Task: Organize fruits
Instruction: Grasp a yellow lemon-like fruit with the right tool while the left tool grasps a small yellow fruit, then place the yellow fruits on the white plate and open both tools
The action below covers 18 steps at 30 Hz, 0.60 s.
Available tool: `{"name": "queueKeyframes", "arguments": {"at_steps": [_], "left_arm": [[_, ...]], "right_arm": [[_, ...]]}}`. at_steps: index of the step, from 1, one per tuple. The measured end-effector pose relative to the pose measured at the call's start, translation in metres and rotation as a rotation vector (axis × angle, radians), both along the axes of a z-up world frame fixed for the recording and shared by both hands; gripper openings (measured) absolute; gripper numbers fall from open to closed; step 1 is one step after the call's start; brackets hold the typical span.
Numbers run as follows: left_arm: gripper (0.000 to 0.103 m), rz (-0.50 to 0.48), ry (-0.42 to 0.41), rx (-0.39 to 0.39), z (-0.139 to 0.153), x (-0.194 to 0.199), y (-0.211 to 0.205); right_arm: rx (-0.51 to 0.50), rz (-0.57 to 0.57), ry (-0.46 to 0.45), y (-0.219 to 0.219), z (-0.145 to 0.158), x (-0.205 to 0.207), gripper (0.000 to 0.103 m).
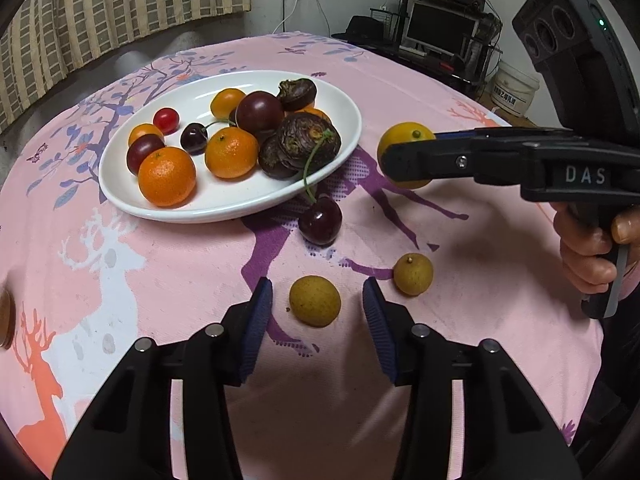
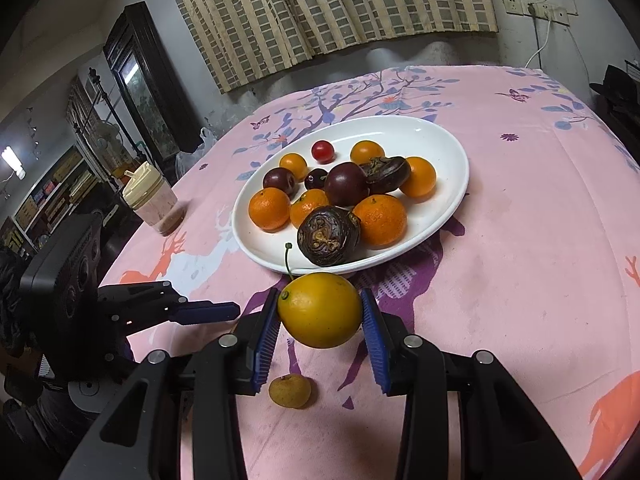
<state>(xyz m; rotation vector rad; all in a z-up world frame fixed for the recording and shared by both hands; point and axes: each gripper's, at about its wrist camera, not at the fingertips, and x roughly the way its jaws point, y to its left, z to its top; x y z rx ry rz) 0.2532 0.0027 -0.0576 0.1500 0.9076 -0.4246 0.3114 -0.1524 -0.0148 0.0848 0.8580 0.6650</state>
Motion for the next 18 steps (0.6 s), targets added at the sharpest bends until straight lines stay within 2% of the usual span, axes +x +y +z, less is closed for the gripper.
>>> {"name": "queueKeyframes", "arguments": {"at_steps": [3,4,10,14,18], "left_arm": [[0.043,-0.006,0.006,0.024,-0.004,0.002,-0.005],[0.038,-0.009,0.008,0.034,-0.006,0.002,-0.007],[0.027,-0.001,0.005,0.054,-0.008,0.001,-0.01],[0.027,0.025,0.011,0.002,-0.001,0.003,-0.001],[0.027,0.08,-0.052,-0.104,0.028,0.007,0.017]], "right_arm": [[-0.002,0.002,-0.004,0.0,0.0,-0.001,0.04],[-0.001,0.002,-0.004,0.0,0.001,-0.001,0.04],[-0.002,0.001,-0.006,-0.001,0.002,-0.002,0.04],[-0.004,0.0,-0.028,-0.001,0.004,-0.004,0.04],[0.0,-0.005,-0.092,0.0,0.013,-0.007,0.04]]}}
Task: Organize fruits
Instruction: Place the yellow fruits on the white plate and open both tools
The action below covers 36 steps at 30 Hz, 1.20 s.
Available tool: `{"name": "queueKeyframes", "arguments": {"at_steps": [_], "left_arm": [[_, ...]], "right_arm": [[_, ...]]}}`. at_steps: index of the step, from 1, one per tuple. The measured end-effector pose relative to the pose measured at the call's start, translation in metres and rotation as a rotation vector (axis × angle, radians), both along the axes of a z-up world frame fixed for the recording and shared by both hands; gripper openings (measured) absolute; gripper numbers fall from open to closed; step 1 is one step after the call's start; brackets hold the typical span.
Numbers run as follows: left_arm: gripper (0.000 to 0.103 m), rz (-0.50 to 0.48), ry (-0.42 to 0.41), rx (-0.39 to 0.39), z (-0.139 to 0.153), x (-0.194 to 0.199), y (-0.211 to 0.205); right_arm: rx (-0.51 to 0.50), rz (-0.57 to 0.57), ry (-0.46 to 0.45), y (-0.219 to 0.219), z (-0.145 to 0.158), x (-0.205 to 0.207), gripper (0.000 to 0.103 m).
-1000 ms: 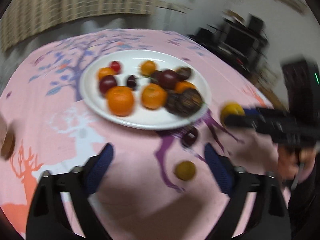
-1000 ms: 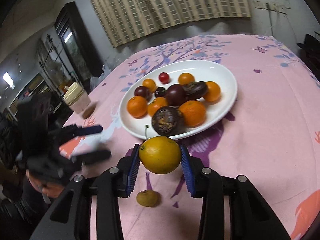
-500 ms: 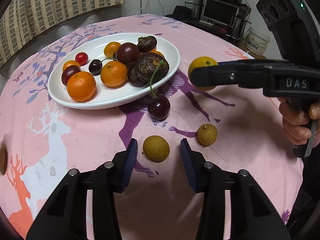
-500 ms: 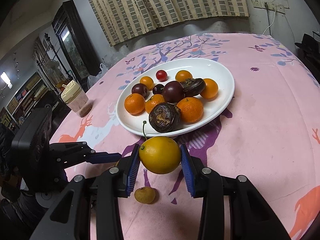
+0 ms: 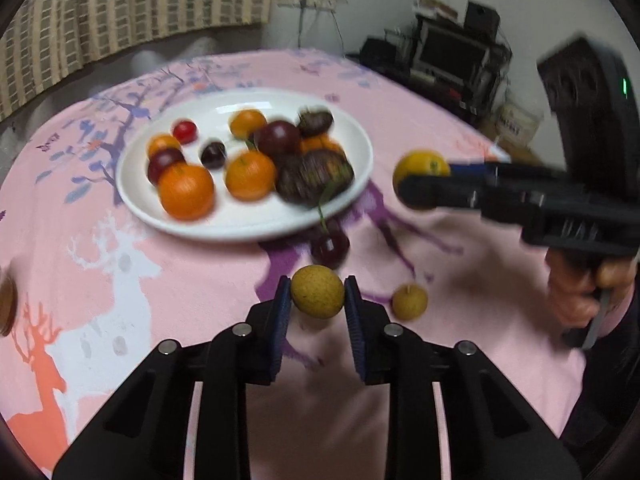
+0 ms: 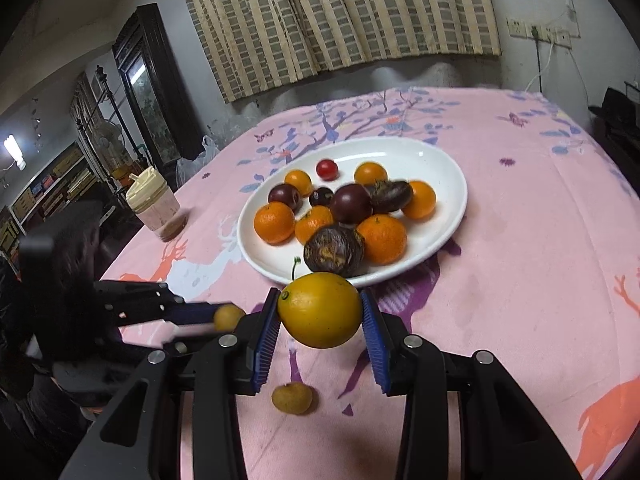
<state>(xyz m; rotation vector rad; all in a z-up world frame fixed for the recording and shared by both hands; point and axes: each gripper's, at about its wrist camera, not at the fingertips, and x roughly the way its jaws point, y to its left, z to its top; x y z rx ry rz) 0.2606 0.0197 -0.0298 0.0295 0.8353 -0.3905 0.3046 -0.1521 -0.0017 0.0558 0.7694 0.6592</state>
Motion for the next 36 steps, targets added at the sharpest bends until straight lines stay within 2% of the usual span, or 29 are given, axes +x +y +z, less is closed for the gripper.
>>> {"name": "queueKeyframes", "arguments": {"at_steps": [5,8,13,14,15,16,20,22,27,30,36], "left_arm": [[0.027,0.111,-0.071,-0.046,0.03,0.04,0.015],[0.027,0.188,-0.093,-0.023,0.034,0.075,0.019],[0.028,0.289,-0.04,-0.051,0.023,0.121,0.037],[0.041,0.304,-0.038,-0.055,0.023,0.123,0.041],[0.052,0.313,-0.045,-0.059,0.023,0.122,0.044],[0.068,0.325,-0.071,-0.054,0.027,0.118,0.045],[0.083,0.347,-0.125,-0.042,0.036,0.103,0.047],[0.086,0.353,-0.131,-0.057,0.036,0.093,0.049],[0.092,0.359,-0.16,-0.029,0.035,0.07,0.046],[0.096,0.357,-0.159,-0.04,0.029,0.056,0.047],[0.096,0.374,-0.117,-0.019,0.015,0.037,0.048]], "right_arm": [[-0.01,-0.056,-0.087,0.012,0.02,0.028,0.04],[-0.054,-0.105,-0.115,0.023,0.023,0.054,0.04],[-0.082,-0.147,-0.105,0.033,0.012,0.095,0.041],[-0.088,-0.149,-0.097,0.034,0.01,0.099,0.041],[-0.089,-0.146,-0.088,0.034,0.009,0.1,0.041],[-0.09,-0.138,-0.081,0.034,0.008,0.1,0.041],[-0.103,-0.132,-0.119,0.035,0.012,0.088,0.044],[-0.108,-0.129,-0.129,0.036,0.013,0.081,0.045],[-0.103,-0.119,-0.13,0.031,0.013,0.064,0.045],[-0.101,-0.121,-0.135,0.025,0.012,0.052,0.046],[-0.115,-0.042,-0.049,0.014,-0.002,0.027,0.05]]}}
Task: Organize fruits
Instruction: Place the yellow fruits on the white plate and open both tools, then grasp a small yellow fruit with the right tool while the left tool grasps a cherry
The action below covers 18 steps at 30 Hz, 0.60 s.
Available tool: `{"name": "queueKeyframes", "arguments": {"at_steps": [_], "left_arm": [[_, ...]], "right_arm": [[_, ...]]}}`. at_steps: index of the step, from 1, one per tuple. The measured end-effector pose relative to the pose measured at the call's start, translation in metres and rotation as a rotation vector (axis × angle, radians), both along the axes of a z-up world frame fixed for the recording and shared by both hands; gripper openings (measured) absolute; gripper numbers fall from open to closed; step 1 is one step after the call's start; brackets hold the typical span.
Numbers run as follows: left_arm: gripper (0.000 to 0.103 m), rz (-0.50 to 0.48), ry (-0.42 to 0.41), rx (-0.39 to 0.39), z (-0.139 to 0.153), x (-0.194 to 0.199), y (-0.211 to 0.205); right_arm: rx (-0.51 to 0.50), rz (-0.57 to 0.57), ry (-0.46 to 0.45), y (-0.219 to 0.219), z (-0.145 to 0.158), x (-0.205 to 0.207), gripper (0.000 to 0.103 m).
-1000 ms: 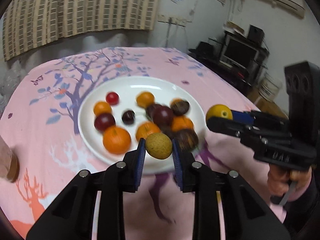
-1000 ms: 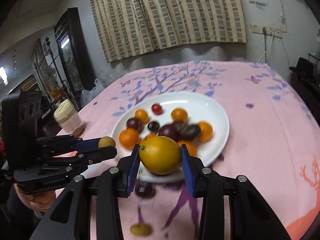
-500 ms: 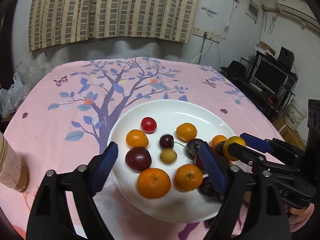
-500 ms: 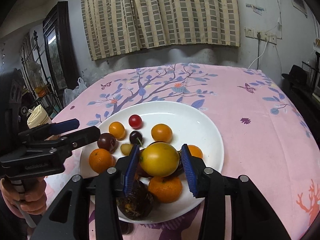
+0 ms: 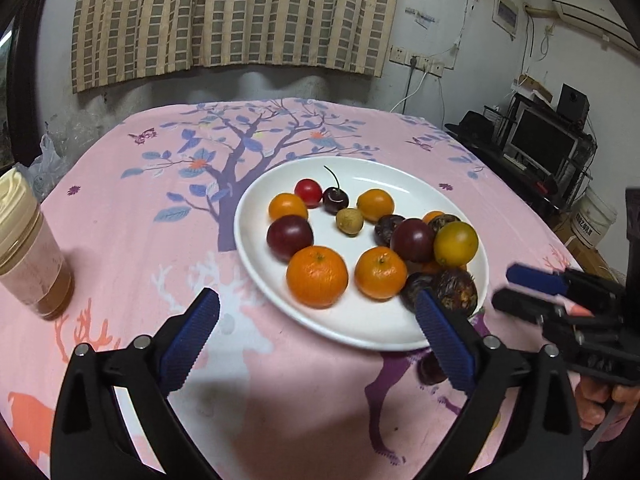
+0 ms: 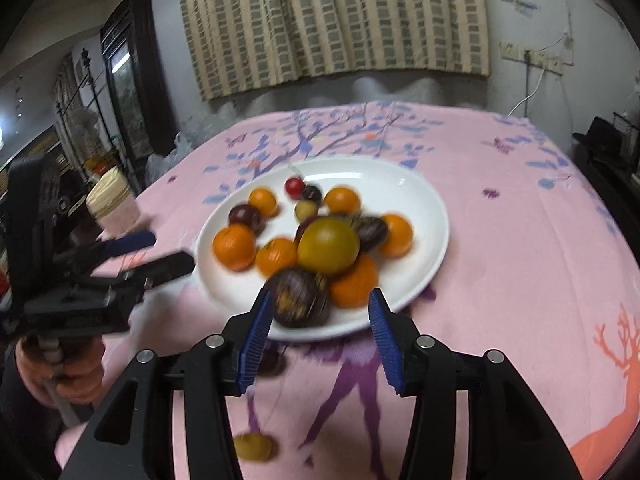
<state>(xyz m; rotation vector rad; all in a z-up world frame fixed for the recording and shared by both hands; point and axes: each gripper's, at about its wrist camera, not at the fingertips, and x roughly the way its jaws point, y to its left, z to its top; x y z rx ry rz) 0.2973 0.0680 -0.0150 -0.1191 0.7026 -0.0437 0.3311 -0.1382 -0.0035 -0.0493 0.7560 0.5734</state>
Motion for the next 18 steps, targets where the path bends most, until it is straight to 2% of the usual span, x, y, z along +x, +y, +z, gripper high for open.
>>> {"name": "queueKeyframes", "arguments": {"at_steps": [5,10,16,18], "left_arm": [[0.097,0.023,-0.014,-0.021,0.001,-0.011,0.006],[0.097,0.048,-0.012,-0.009,0.001,-0.012,0.01],[0.097,0.058,-0.003,-0.033,0.002,-0.012,0.015],[0.097,0.062,-0.004,-0.032,0.002,-0.012,0.015]], "right_arm": [[-0.071,0.101,0.047,0.009,-0.019,-0.031,0.05],[-0.131,0.202,0.086,0.023,-0.031,-0.05,0.05],[-0.177,0.249,0.105,0.033,-0.036,-0.064,0.049],[-0.187,0.248,0.106,0.032,-0.037,-0.065,0.044]]}}
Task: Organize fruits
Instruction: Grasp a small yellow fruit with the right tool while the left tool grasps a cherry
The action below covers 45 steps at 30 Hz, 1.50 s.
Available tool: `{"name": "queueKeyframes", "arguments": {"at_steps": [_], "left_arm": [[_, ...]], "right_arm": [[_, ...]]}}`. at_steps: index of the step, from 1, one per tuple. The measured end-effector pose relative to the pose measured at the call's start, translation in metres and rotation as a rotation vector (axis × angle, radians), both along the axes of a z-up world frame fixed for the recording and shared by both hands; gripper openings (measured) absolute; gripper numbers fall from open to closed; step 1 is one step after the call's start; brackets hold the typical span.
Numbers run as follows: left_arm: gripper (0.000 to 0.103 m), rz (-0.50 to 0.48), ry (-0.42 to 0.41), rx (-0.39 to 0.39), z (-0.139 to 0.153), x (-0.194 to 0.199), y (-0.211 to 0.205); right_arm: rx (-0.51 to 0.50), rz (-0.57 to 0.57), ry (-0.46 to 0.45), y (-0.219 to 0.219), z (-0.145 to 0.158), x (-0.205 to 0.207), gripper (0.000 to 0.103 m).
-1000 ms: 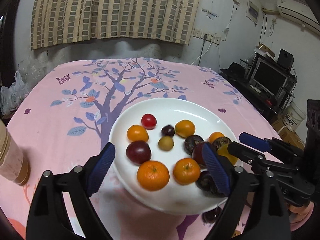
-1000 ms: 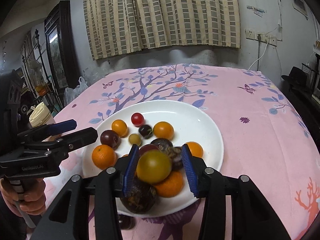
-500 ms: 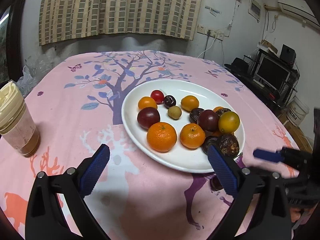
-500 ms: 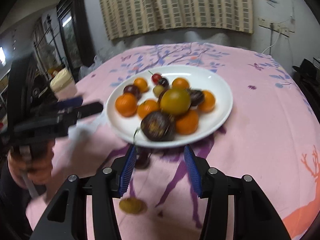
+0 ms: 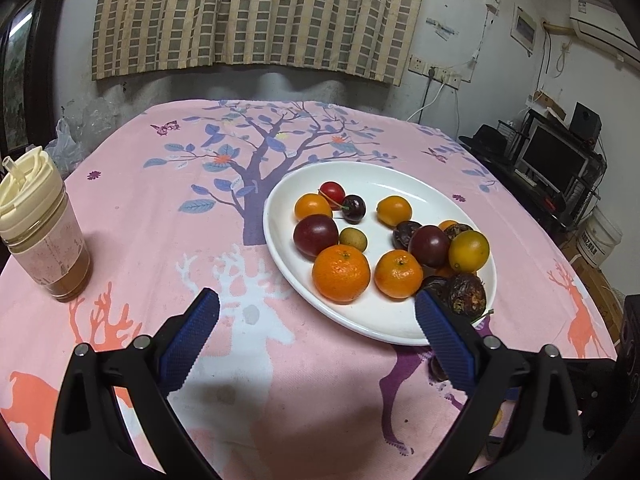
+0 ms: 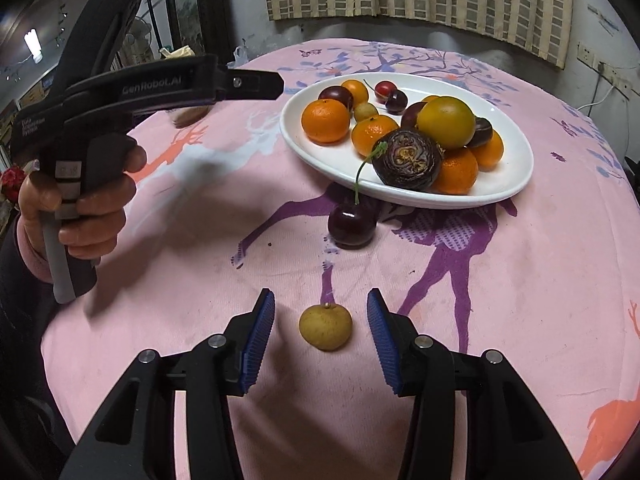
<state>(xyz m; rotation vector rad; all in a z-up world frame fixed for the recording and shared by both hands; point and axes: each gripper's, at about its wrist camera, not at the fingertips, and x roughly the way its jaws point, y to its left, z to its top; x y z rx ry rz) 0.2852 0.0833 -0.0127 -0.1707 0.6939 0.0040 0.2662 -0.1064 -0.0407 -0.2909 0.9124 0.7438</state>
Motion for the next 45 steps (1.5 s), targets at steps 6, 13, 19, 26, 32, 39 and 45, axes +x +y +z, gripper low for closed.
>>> {"name": "queueKeyframes", "arguments": {"at_steps": [6,13,19,26,32,39,45], "left_arm": [[0.097,0.009,0.002,0.0,0.0,0.001,0.001],[0.097,-0.021,0.028,-0.028,-0.003,0.003,0.0],[0.088,-0.205,0.087,-0.099,-0.014,-0.002,-0.028],[0.06,-0.339,0.168,-0.037,-0.036,-0.001,-0.077],[0.047,-0.323,0.202,0.055,-0.049,0.007,-0.098],[0.038,-0.327,0.207,0.125,-0.055,0.014,-0.111],[0.028,-0.33,0.193,0.164,-0.054,0.013,-0.114]], "right_arm": [[-0.018,0.007,0.022,-0.001,-0.005,-0.004,0.034],[0.038,-0.076,0.045,-0.02,-0.001,0.013,0.026],[0.15,-0.22,0.053,-0.053,0.012,0.028,0.026],[0.194,-0.315,0.054,-0.077,0.016,0.034,0.026],[0.199,-0.306,0.056,-0.074,0.016,0.037,0.027],[0.199,-0.31,0.048,-0.074,0.018,0.037,0.027],[0.18,-0.312,0.055,-0.072,0.013,0.037,0.027]]}}
